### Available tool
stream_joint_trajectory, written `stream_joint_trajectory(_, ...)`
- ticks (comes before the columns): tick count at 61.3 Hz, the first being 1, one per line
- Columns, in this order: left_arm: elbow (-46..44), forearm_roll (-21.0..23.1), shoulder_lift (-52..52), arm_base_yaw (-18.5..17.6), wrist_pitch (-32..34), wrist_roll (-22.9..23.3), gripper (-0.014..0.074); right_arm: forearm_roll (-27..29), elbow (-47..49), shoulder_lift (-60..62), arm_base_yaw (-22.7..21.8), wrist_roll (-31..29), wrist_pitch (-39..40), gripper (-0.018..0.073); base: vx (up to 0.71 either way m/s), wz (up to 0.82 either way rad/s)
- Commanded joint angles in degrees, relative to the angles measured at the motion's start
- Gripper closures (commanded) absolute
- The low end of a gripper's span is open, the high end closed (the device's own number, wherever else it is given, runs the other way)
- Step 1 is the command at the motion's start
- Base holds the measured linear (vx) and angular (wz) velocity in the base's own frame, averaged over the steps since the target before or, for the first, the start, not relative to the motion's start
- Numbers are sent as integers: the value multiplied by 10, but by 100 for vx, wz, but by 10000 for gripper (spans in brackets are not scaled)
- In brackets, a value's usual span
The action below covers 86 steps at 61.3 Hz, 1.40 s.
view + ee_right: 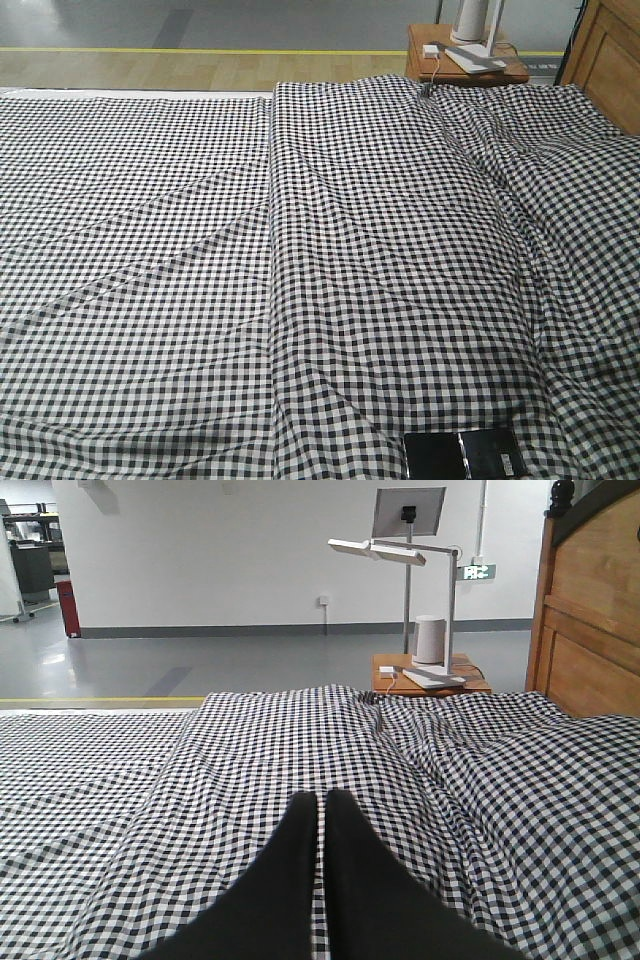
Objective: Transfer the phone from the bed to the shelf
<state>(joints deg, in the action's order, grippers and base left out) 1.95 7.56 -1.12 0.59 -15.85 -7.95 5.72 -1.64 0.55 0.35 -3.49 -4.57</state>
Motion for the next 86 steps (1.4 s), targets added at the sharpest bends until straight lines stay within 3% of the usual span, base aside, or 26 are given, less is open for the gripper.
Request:
stream_joint_trajectory(1,1,4,-3,-2,42,2,596,-7,-4,5,-3,-2,46,564,0,0)
stream_joint_trajectory(86,1,4,-3,-2,42,2,596,-7,-4,5,-3,-2,46,564,0,0)
